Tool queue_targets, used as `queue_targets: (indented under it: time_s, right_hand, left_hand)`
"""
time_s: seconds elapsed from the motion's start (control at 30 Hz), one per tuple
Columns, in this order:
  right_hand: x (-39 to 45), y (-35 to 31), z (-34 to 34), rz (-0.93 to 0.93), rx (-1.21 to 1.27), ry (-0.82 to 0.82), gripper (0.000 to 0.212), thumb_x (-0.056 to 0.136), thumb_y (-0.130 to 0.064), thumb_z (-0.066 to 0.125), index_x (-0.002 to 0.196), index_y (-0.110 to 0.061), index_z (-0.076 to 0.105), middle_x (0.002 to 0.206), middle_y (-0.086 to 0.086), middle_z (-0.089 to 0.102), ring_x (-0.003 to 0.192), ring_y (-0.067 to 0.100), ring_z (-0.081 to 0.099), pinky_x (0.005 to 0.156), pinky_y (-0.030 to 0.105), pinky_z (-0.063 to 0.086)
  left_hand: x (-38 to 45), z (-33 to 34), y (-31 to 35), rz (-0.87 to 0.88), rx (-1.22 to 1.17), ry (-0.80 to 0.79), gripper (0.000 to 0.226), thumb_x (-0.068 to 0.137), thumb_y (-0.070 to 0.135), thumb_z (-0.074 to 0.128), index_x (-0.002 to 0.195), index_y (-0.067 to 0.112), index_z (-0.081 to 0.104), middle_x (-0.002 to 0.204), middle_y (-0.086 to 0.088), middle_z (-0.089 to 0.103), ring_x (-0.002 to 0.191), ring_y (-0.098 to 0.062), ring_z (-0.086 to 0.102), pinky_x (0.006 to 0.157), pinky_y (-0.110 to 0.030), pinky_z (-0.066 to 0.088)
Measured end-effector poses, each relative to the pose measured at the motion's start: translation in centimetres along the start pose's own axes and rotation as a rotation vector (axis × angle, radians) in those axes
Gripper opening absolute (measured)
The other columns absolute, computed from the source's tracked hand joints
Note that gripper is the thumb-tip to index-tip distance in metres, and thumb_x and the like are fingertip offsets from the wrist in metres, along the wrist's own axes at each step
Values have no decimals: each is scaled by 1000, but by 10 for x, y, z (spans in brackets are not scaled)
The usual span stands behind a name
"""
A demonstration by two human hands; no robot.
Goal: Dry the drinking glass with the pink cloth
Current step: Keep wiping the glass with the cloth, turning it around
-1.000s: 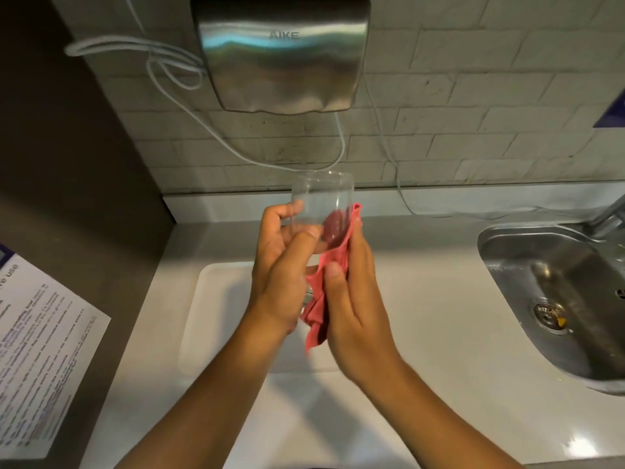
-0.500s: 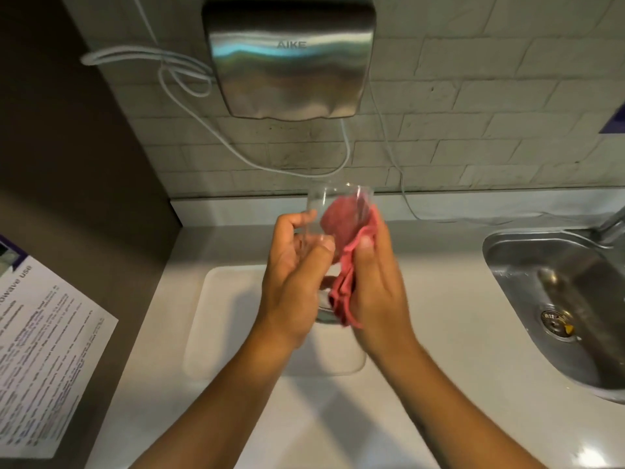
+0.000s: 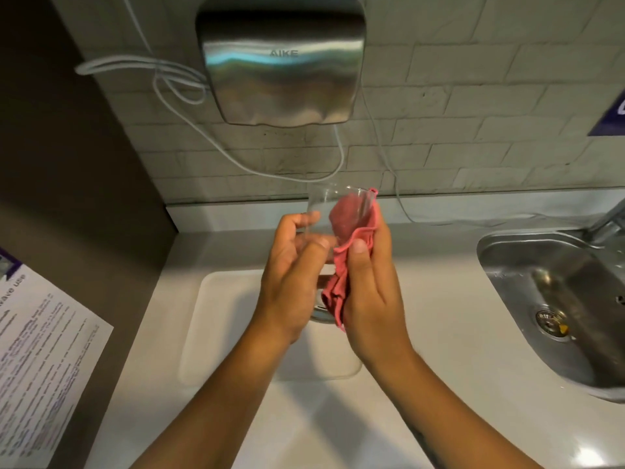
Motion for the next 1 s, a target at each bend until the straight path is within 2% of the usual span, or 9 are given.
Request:
queue_targets:
  time_s: [0.1,0.2,0.3,0.4,0.5,0.6,0.7,0.87,1.0]
  right_hand:
    - [-11,6,2,-1,-90,32,57,113,-32,38,170,-32,31,165,-7,54,154,11,53,128,46,45]
    - [-13,7,-1,-6,-86,52,57,113,-33,39,169,-32,35,159,-7,60,148,10,59,125,41,49]
    - [-9,3,-2,45,-33,2,52,110,-31,39,161,-41,44,151,-8,66,138,8,66,117,33,56]
    - [-5,0,-6,54,-39,-71,63,107,-21,36,169,-31,34,171,-10,49,157,4,48,133,37,40]
    - [-6,3,-5,-25,-152,-120,66,110,-14,35,174,-20,22,184,-9,25,170,5,22,141,44,21]
    - [-14,9,-3,-85,-234,-173,66,113,-11,38,175,-14,16,187,-6,13,173,5,12,141,32,15]
    - [-27,18,-4,-97,-287,-234,65,113,-16,40,175,-17,17,187,-7,9,172,1,7,136,17,12]
    - [-31,18,-4,-105,-304,-258,65,116,-22,38,175,-19,12,187,-8,7,173,3,6,140,25,12]
    - [4,2,-4,-95,-176,-205,63,115,-18,35,175,-17,16,183,-2,30,167,9,34,138,41,29]
  left_hand:
    - [2,2,1,23,169,107,60,76,59,57,132,40,47,116,-1,69,102,-25,74,89,-49,63]
    - [-11,9,1,144,292,197,67,72,64,65,130,44,39,126,1,54,105,-20,67,84,-37,62]
    - [-17,5,-2,193,366,231,64,75,69,69,130,47,44,126,11,58,110,-10,66,82,-30,62]
    - [-14,-3,-2,129,328,226,58,77,70,66,129,49,48,127,19,61,113,-9,69,90,-40,64]
    - [-10,-4,-1,27,198,219,46,84,56,67,126,44,53,127,11,64,113,-18,72,96,-53,62]
    - [-6,-6,0,-8,162,232,38,87,52,63,123,44,54,124,-1,69,110,-30,73,96,-60,60]
    - [-2,-11,-1,-58,100,222,23,98,39,58,119,46,56,126,-2,70,108,-24,76,94,-53,64]
    - [-6,-12,-2,-36,139,159,40,87,51,58,125,42,48,124,0,69,109,-20,75,98,-57,61]
    - [-12,-5,-3,-13,153,110,58,80,62,60,129,39,42,118,-2,72,104,-26,77,90,-59,64]
Point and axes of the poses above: each hand's wrist, its own x-axis towards the middle knuckle, its own z-axis out of the palm, y = z × x, the point moved 1 cm from there along x, towards the middle knuckle
